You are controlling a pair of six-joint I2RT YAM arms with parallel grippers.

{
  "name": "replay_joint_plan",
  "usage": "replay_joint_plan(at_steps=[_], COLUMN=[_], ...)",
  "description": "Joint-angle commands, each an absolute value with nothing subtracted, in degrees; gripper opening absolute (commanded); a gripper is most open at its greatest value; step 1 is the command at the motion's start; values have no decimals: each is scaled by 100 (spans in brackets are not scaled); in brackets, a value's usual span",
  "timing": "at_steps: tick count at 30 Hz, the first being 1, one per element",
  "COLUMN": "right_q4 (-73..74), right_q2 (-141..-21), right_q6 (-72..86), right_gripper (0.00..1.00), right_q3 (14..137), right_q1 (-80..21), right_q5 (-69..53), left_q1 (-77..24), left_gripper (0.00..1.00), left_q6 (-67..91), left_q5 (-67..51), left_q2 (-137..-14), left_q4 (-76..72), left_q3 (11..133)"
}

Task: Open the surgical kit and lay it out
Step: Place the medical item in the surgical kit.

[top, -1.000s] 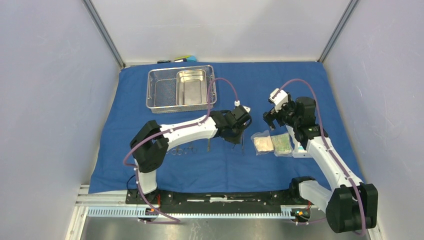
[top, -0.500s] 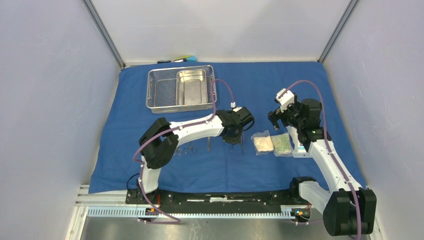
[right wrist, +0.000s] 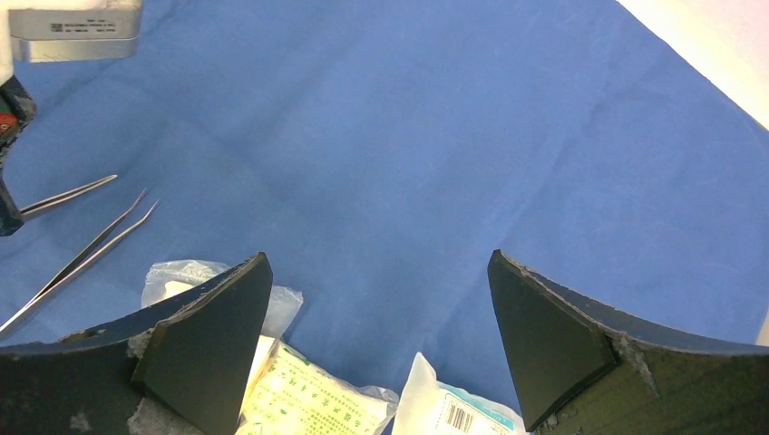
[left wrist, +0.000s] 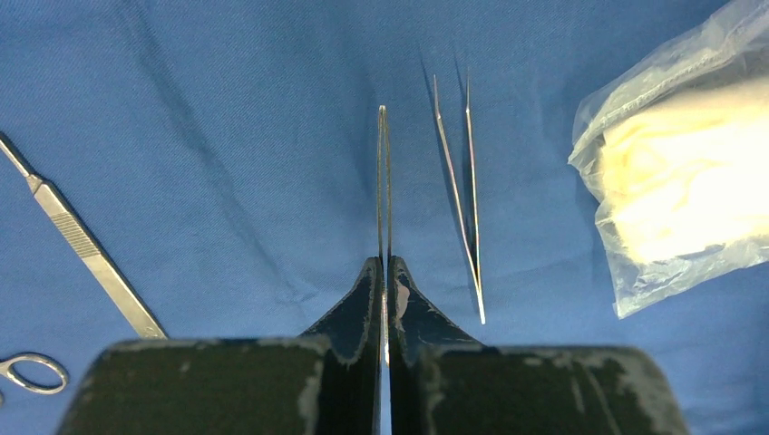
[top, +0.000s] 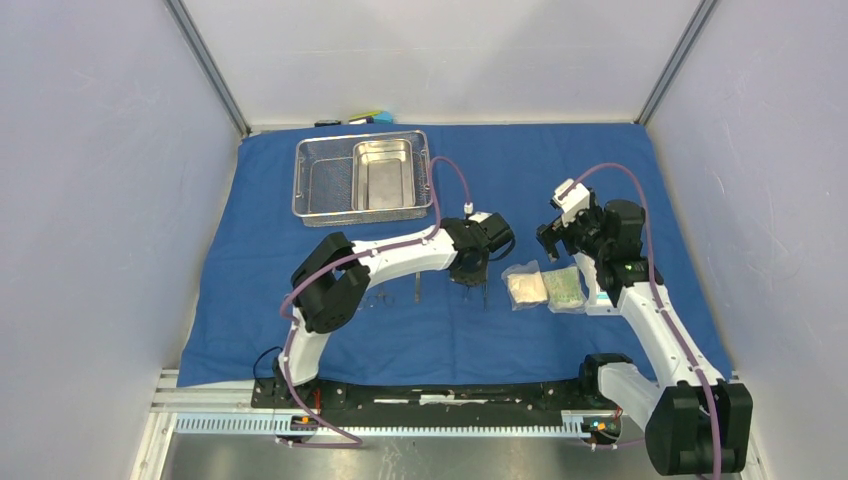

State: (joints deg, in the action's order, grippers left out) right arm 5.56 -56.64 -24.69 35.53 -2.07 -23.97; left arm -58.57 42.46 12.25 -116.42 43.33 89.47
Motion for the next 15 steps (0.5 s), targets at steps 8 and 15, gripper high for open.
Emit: replay_joint_plan(at_steps=[8, 15], right_q4=[330, 338], right_q2=[-5447, -5437], right_q6=[-2425, -2426], right_gripper=[97, 97], right_q3=[3446, 3446], right_q1=[-158, -141], right_q5=[-2510, -2533], left_q1=[-5839, -5843], left_gripper=[2, 3], left_q6=[4691, 4763], left_q5=[1330, 1162], left_q2=[-11848, -11905], left_q4=[4366, 4323], left_q3=[9185, 9110])
